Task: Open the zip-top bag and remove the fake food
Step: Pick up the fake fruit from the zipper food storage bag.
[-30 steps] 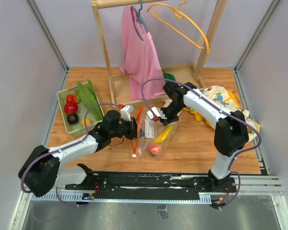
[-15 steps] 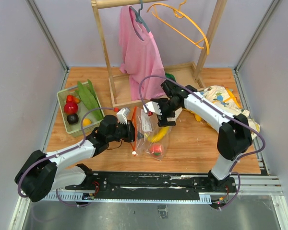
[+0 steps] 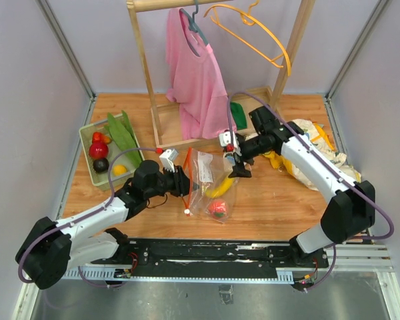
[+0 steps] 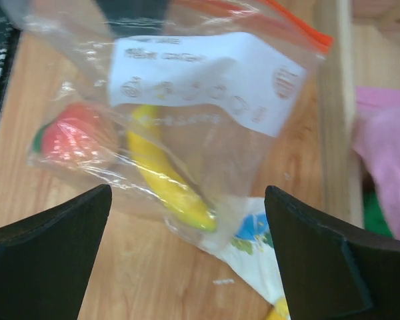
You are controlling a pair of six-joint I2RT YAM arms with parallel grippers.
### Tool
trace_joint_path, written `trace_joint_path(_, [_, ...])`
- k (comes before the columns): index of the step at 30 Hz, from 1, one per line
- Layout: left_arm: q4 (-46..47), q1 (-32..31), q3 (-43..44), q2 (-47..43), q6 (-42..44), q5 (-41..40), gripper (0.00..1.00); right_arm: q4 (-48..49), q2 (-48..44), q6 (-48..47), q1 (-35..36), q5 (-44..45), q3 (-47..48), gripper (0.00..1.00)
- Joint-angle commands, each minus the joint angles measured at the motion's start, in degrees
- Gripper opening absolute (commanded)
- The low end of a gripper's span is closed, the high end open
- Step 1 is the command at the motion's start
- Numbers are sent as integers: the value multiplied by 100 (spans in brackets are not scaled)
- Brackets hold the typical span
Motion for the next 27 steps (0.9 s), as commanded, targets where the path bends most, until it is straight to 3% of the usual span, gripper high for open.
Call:
trace_joint_path(1, [-8, -41, 95, -162, 445, 29, 29, -692, -53, -1727, -14, -1282, -682, 98])
trace_joint_path(8, [-59, -41, 270, -164, 803, 157, 26, -10, 29, -2608, 90, -944, -1527, 98])
trace_joint_path(18, [353, -41, 476, 716, 815, 1027, 27, 971, 424, -2622, 252, -185, -1897, 80])
trace_joint_path(27, [486, -41, 655, 1251, -34, 709, 34, 1069, 735, -2928, 454, 225, -1969, 62])
